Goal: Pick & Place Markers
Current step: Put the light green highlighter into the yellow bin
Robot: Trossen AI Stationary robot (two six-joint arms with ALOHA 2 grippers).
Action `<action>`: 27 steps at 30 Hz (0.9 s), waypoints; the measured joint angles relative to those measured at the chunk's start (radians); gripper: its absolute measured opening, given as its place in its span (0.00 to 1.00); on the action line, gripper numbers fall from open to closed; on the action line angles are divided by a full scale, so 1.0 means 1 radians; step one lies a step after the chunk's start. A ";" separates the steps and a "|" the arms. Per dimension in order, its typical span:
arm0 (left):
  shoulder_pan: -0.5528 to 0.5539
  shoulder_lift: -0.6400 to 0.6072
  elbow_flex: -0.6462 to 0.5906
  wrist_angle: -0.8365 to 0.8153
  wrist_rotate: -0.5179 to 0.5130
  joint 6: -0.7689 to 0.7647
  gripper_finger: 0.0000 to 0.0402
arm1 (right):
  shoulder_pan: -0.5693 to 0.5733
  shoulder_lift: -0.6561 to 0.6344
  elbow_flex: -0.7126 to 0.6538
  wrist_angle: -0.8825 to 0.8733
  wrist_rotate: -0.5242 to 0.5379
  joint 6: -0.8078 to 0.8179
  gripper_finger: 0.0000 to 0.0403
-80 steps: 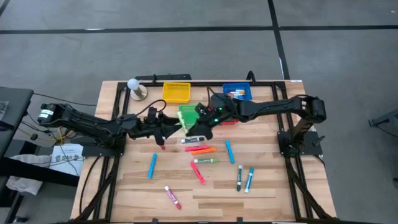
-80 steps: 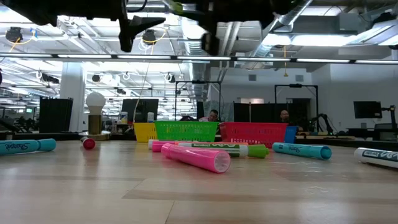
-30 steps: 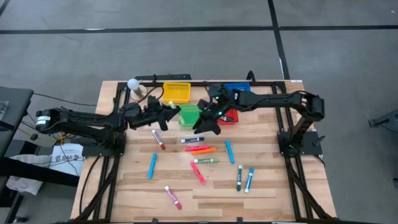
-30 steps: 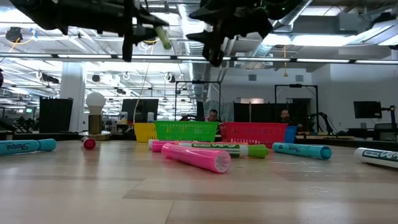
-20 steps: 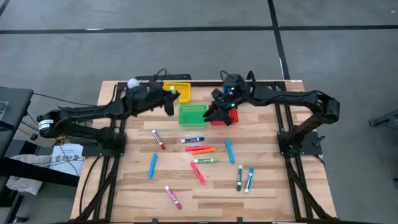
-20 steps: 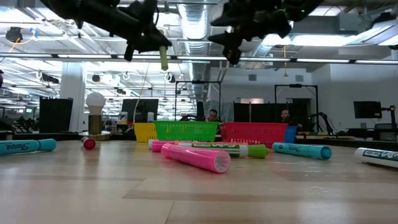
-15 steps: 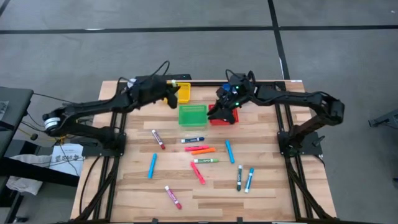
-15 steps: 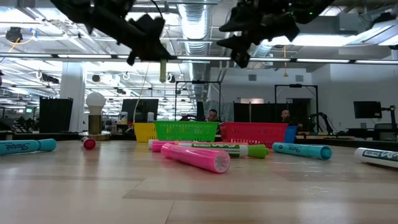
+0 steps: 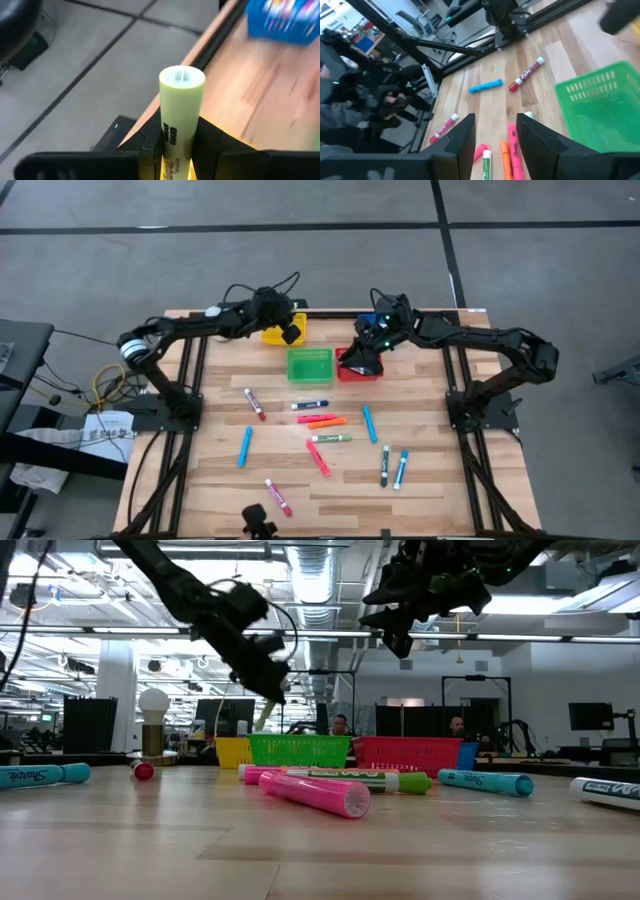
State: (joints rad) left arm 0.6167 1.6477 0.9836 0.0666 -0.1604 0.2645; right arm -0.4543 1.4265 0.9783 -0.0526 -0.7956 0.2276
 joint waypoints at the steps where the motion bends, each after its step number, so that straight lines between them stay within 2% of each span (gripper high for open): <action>1: 0.005 0.018 0.010 -0.023 0.000 0.028 0.17 | 0.000 0.000 0.000 0.000 -0.008 0.000 0.33; 7: 0.010 0.080 0.035 -0.079 -0.084 0.152 0.17 | 0.001 0.000 0.000 0.000 -0.042 0.008 0.33; 13: 0.020 0.084 0.038 -0.095 -0.077 0.226 0.17 | 0.001 0.000 0.000 0.000 -0.044 0.008 0.33; 17: 0.039 0.084 0.038 -0.117 -0.038 0.301 0.17 | 0.001 0.000 0.000 0.000 -0.051 0.009 0.33; 27: 0.047 0.095 0.038 -0.120 0.013 0.315 0.17 | 0.001 0.000 0.000 0.000 -0.069 0.009 0.33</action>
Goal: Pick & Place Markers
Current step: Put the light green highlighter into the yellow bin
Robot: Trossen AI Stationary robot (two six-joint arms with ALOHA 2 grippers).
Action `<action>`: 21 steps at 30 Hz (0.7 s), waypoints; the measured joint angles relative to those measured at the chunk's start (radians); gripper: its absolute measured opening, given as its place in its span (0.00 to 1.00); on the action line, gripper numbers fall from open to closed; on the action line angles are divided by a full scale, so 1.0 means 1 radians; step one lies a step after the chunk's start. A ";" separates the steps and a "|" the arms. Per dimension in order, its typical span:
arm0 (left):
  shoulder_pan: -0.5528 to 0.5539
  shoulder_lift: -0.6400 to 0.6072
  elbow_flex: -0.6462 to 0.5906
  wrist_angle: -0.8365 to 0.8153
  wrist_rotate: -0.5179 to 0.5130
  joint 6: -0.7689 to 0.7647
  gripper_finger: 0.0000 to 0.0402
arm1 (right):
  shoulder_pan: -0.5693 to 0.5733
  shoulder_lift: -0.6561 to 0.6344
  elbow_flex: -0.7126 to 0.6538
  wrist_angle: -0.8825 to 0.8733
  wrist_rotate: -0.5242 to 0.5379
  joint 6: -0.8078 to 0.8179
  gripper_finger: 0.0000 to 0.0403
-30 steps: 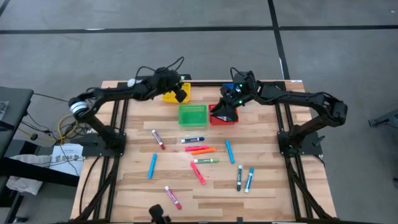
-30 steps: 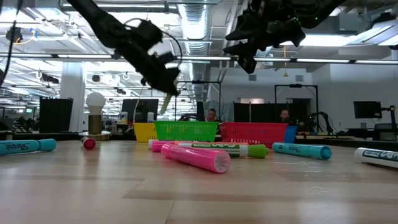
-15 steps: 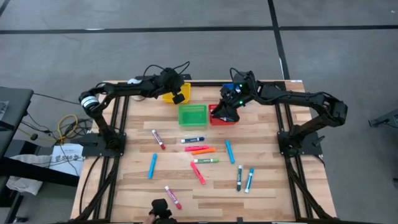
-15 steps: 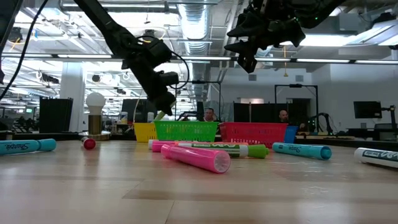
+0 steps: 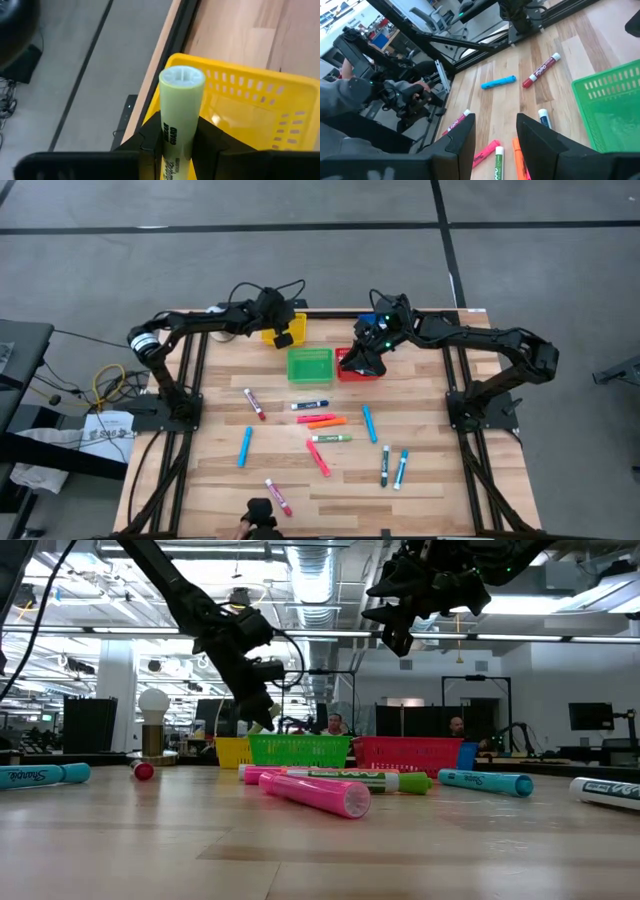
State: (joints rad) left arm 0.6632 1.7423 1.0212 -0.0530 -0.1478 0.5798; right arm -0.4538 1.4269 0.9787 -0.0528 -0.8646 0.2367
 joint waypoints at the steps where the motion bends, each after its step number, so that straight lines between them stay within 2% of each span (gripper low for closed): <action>1: 0.000 0.005 0.000 0.001 0.001 0.000 0.17 | 0.000 0.000 0.000 0.000 0.000 0.000 0.33; 8: 0.004 0.083 0.037 -0.032 -0.016 0.026 0.17 | 0.000 0.000 0.000 -0.001 -0.001 0.000 0.33; 14: 0.010 0.134 0.079 -0.042 0.015 0.025 0.17 | 0.000 0.000 0.000 -0.001 -0.003 0.000 0.33; 21: 0.010 0.137 0.084 -0.083 0.021 0.027 0.18 | 0.000 0.000 0.000 0.000 -0.003 0.000 0.33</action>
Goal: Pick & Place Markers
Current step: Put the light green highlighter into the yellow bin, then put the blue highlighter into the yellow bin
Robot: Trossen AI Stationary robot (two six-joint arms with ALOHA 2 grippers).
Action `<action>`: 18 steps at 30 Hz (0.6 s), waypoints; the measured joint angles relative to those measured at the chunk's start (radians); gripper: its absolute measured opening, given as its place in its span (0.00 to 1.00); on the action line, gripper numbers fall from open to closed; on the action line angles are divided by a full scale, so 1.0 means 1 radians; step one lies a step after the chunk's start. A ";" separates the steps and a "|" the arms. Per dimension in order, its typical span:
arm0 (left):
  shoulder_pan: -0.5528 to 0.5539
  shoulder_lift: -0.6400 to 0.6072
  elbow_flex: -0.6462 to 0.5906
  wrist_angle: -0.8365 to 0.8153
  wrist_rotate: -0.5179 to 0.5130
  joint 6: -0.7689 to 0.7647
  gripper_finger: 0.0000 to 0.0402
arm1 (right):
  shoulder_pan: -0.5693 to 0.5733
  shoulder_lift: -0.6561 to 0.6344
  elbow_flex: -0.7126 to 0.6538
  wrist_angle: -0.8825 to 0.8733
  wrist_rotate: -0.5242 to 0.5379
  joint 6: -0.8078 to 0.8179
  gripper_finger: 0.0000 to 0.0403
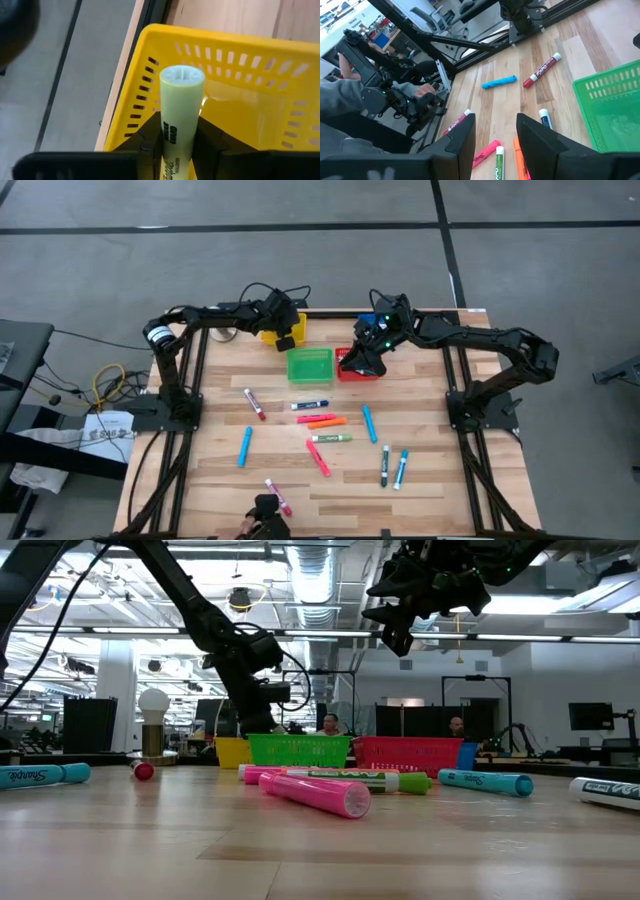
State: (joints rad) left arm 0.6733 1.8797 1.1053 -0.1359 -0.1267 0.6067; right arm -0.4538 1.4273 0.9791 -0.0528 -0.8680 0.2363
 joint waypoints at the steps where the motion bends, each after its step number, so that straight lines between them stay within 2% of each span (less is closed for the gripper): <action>1: 0.001 0.000 0.000 0.000 0.001 0.000 0.18 | 0.000 0.000 0.000 0.000 0.000 0.000 0.33; 11: -0.007 0.000 0.000 -0.005 0.004 0.048 0.23 | 0.000 0.000 0.000 0.000 0.000 0.000 0.33; 18: -0.007 0.000 -0.001 -0.004 0.003 0.045 0.31 | 0.000 0.000 0.000 0.000 0.000 0.000 0.33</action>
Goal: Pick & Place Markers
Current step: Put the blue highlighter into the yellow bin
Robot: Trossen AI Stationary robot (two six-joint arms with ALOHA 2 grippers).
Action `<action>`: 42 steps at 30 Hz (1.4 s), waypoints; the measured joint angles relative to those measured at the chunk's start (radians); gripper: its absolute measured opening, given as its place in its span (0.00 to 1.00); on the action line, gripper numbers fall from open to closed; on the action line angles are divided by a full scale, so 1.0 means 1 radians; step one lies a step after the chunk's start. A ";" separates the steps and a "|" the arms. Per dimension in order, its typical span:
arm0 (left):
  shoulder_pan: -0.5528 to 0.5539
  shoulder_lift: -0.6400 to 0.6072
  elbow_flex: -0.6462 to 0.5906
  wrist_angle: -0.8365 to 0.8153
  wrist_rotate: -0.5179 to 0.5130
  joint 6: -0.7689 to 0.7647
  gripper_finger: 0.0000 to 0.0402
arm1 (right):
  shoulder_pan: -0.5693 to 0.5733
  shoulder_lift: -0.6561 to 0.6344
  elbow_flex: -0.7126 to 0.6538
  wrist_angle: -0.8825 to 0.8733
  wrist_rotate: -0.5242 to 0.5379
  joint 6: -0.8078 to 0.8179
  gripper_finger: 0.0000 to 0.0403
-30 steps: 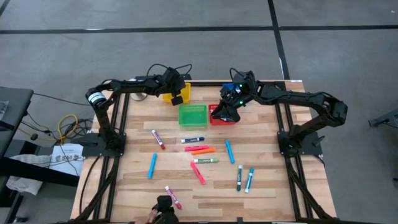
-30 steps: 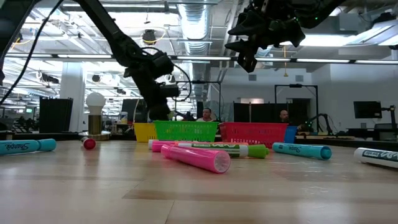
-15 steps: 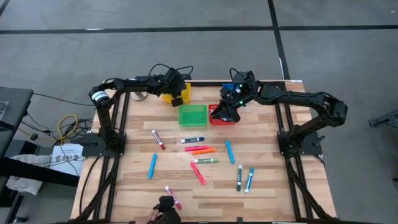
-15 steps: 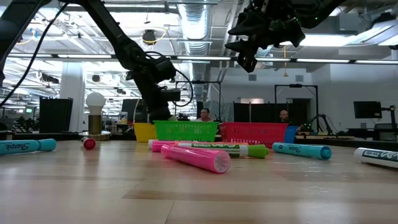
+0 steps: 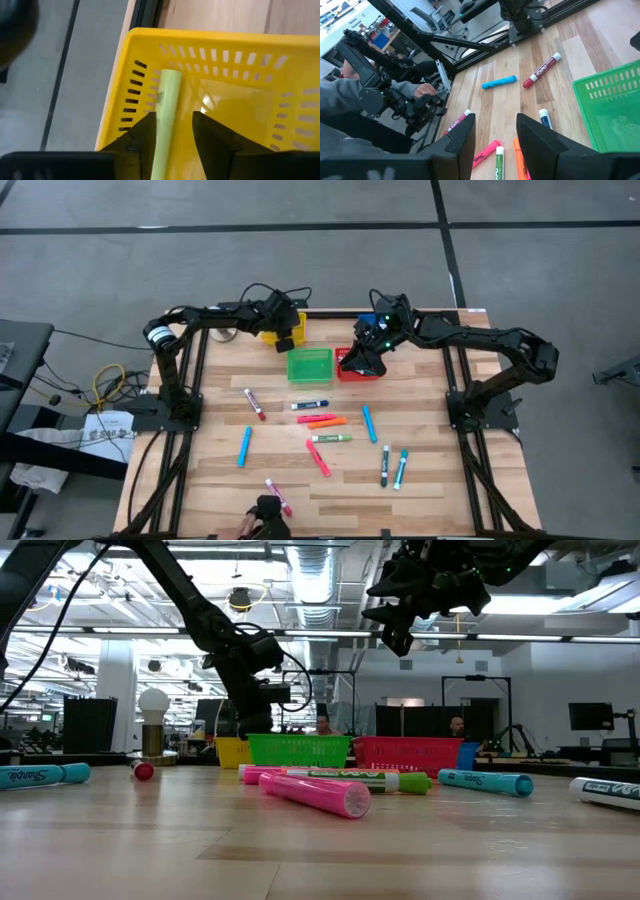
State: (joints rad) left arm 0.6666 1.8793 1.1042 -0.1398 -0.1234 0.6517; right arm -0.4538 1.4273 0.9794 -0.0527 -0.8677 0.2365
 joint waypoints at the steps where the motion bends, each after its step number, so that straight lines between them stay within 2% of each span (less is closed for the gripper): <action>1: 0.000 -0.005 0.000 -0.001 0.000 0.000 0.33 | 0.000 0.000 0.000 0.000 0.000 0.000 0.33; 5: -0.008 -0.066 -0.001 -0.001 -0.064 -0.009 0.37 | 0.000 0.000 0.000 0.000 0.000 0.000 0.33; 8: -0.031 -0.166 -0.001 -0.012 -0.116 -0.092 0.38 | 0.000 0.000 0.000 0.001 0.000 0.000 0.33; 12: -0.093 -0.335 -0.001 -0.113 -0.097 -0.361 0.37 | 0.000 0.000 0.000 0.001 0.000 0.000 0.33; 16: -0.195 -0.498 -0.001 -0.304 -0.054 -0.627 0.35 | 0.000 0.000 0.000 0.001 0.001 -0.001 0.33; 21: -0.350 -0.626 -0.001 -0.523 -0.002 -0.961 0.34 | 0.000 0.000 0.000 0.001 0.002 -0.001 0.33; 29: -0.583 -0.672 -0.072 -0.588 0.077 -1.402 0.34 | 0.000 0.000 0.000 0.001 0.002 -0.001 0.33; 33: -0.660 -0.672 -0.151 -0.591 0.113 -1.640 0.34 | 0.001 0.000 0.000 0.002 0.002 -0.001 0.33; 42: -0.848 -0.672 -0.349 -0.589 0.181 -2.072 0.34 | 0.001 0.000 0.000 0.001 0.002 -0.035 0.33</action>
State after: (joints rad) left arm -0.1818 1.2072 0.7556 -0.7287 0.0573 -1.4198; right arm -0.4531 1.4276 0.9794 -0.0513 -0.8661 0.2013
